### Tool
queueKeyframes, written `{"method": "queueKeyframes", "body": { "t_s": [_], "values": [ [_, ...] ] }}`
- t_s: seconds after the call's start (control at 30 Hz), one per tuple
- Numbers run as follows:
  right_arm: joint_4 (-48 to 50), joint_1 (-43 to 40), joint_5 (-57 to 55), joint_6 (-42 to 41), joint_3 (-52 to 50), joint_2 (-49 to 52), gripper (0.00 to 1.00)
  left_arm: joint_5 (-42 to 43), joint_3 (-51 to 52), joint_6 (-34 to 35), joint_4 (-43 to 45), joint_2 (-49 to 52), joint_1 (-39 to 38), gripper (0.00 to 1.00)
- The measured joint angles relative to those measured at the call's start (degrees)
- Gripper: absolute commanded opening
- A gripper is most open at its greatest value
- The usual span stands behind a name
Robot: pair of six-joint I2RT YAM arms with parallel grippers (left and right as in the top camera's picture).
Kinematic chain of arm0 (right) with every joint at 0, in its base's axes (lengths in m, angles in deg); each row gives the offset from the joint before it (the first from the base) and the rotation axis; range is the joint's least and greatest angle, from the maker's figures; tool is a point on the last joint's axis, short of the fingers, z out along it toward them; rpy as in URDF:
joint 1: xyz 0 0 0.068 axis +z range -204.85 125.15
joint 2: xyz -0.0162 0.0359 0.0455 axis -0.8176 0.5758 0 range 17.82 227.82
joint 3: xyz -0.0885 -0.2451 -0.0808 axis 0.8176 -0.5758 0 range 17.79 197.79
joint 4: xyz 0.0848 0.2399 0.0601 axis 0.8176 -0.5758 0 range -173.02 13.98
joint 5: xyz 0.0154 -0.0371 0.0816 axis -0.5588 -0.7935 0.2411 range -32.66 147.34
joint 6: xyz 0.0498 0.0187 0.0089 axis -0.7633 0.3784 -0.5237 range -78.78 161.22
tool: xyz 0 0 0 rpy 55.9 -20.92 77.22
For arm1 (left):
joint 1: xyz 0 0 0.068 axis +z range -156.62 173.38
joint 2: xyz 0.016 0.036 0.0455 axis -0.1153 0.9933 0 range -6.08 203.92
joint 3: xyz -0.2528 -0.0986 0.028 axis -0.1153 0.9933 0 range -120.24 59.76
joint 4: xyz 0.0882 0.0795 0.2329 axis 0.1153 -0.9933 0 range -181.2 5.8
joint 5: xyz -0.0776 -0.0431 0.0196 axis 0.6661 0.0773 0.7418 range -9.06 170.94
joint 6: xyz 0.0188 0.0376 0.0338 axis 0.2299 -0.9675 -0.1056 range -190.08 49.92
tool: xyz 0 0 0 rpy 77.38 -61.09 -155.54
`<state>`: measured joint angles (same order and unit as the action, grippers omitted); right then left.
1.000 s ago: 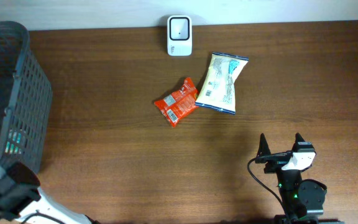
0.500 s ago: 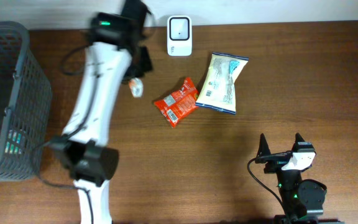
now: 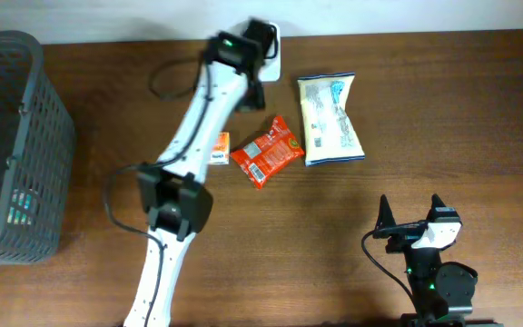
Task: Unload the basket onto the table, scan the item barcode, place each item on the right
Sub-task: 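Move the orange Kleenex tissue pack from basket to left of red bag, then move the green Kleenex tissue pack from basket to above red bag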
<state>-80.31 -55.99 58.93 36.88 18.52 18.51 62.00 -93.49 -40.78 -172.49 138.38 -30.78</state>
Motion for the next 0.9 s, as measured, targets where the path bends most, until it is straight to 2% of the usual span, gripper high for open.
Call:
{"method": "queueKeyframes", "body": {
  "t_s": [0.07, 0.13, 0.27, 0.3, 0.37, 0.43, 0.53, 0.6, 0.77, 0.9],
  "values": [
    [0.0, 0.0, 0.0, -0.02, 0.0, 0.0, 0.98, 0.02, -15.34, -0.37, -4.46, -2.82, 5.57, 0.99],
    [0.0, 0.0, 0.0, 0.0, 0.0, 0.0, 0.98, -1.33, -24.52, -1.44, -7.82, -6.69, 13.73, 0.99],
    [0.0, 0.0, 0.02, 0.0, 0.0, 0.0, 0.98, -2.38, -25.97, -4.46, -8.17, -9.79, 34.12, 0.99],
    [0.0, 0.0, 0.0, 0.0, 0.0, 0.0, 0.98, 1.4, -25.57, -4.74, -8.24, -9.79, 41.66, 0.99],
    [0.0, 0.0, 0.0, 0.02, 0.0, 0.0, 0.98, 8.02, -25.46, -6.32, -8.37, -9.79, 51.43, 0.99],
    [0.0, 0.0, 0.0, 0.0, 0.0, 0.0, 0.98, 14.45, -24.74, -9.22, -8.39, -9.79, 58.51, 0.99],
    [0.0, 0.0, 0.02, -0.02, 0.0, 0.0, 0.98, 22.95, -16.81, -12.44, -8.24, -9.97, 62.93, 0.99],
    [0.0, 0.0, 0.02, -0.02, 0.0, 0.0, 0.98, 24.81, -5.29, -14.03, -8.37, -10.54, 62.86, 0.99],
    [0.0, 0.0, 0.0, -0.02, 0.0, 0.0, 0.98, 21.51, 4.74, -15.02, -8.37, -10.1, 65.24, 0.99],
    [0.0, 0.0, 0.0, 0.0, 0.0, 0.0, 0.98, 19.08, 17.11, -15.02, -8.31, -13.03, 67.14, 0.99]
  ]
}}
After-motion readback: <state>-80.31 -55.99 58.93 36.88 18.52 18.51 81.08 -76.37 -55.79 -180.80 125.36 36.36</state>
